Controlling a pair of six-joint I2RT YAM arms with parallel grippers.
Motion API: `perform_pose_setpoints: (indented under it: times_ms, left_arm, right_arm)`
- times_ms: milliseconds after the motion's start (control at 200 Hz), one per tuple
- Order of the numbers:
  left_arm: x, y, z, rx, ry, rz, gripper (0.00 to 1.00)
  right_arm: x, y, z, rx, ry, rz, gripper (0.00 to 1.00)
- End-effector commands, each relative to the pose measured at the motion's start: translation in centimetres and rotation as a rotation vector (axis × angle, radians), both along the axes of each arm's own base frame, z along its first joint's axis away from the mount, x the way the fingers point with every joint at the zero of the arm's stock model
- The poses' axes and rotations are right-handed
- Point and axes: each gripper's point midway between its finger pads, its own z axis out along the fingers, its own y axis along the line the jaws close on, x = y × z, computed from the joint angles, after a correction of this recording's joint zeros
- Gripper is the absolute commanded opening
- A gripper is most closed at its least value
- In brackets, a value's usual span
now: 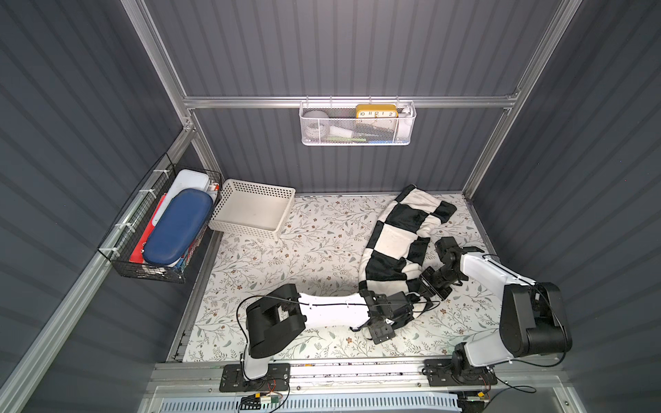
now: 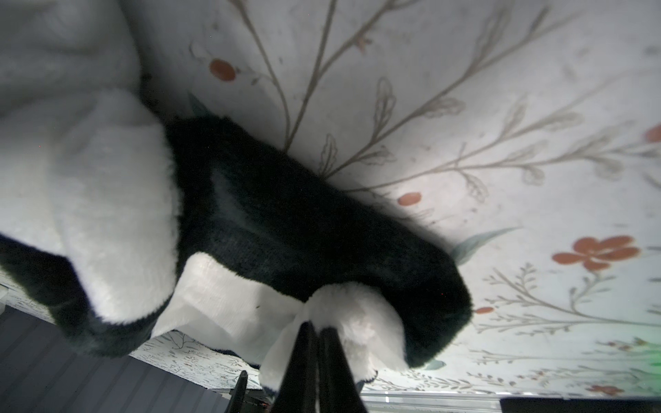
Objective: Roll up the pillowcase
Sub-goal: Roll the pillowcase at the center of the board.
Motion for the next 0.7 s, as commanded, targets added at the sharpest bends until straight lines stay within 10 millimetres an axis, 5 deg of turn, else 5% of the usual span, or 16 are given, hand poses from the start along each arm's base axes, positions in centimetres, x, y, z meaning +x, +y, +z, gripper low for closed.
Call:
perform_pose_setpoints:
  times_ms: [0,110,350,530,695]
  left_arm:
    - [-0.9,0.3,0.4,0.0,0.05,0.024,0.64]
    - [-1.9,0.7,0.3,0.018,0.102,0.039,0.43]
    - [-3.7,1.2,2.3,0.003,0.176,0.051,0.2]
    - [-5.2,0.6,4.7,-0.063,0.205,0.0,0.11]
    - [-5.6,0.4,3.9,-0.046,0.214,-0.051,0.08]
  right_arm:
    - [-1.0,-0.4,-0.2,-0.007,0.021,-0.003,0.0]
    - [-1.4,-0.7,0.0,-0.007,0.025,-0.008,0.0]
    - [-2.9,-1.0,0.6,-0.022,0.039,-0.008,0.0]
    - [-5.2,-1.0,1.3,-0.021,0.051,-0.02,0.0]
    - [-6.8,-1.3,2.0,-0.034,0.058,-0.021,0.0]
